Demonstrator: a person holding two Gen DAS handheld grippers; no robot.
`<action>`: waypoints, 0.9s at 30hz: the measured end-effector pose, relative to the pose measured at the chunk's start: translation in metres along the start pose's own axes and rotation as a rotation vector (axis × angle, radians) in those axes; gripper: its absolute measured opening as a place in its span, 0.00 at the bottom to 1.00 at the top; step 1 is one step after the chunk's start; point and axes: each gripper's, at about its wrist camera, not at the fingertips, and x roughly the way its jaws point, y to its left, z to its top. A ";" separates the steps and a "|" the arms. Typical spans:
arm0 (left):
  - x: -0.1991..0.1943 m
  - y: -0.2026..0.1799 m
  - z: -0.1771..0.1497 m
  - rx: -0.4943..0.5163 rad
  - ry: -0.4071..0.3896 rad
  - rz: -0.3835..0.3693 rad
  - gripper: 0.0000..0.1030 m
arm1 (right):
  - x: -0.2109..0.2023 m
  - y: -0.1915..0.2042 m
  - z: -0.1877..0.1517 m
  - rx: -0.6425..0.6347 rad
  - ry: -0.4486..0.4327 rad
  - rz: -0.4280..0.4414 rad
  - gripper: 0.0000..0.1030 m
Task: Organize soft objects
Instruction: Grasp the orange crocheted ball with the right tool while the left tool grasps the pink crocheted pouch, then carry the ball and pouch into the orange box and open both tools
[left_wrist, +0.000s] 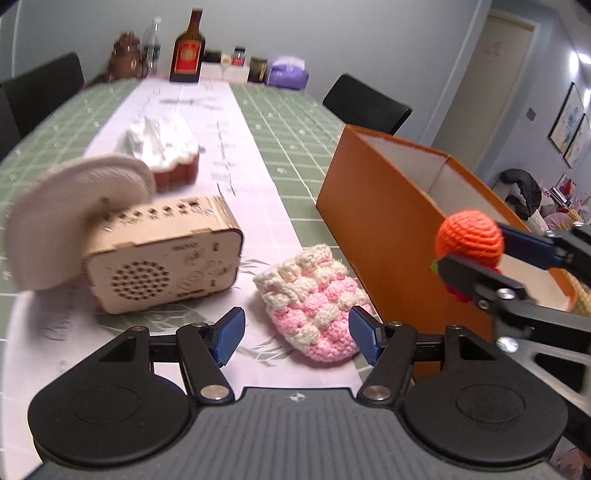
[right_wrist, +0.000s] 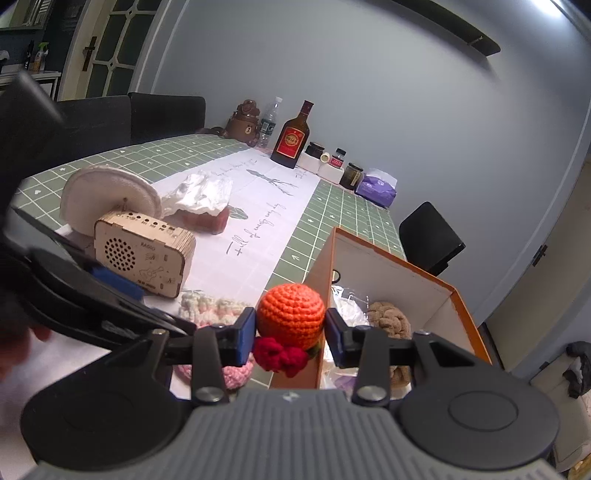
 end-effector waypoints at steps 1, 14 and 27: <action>0.006 0.000 0.001 -0.017 0.013 -0.004 0.73 | 0.001 -0.001 0.001 0.001 -0.001 0.005 0.38; 0.050 0.002 0.009 -0.117 0.106 0.010 0.53 | 0.022 -0.012 0.006 0.021 0.000 0.044 0.39; 0.036 -0.002 0.006 -0.089 0.042 0.040 0.26 | 0.021 -0.015 0.005 0.051 -0.009 0.054 0.39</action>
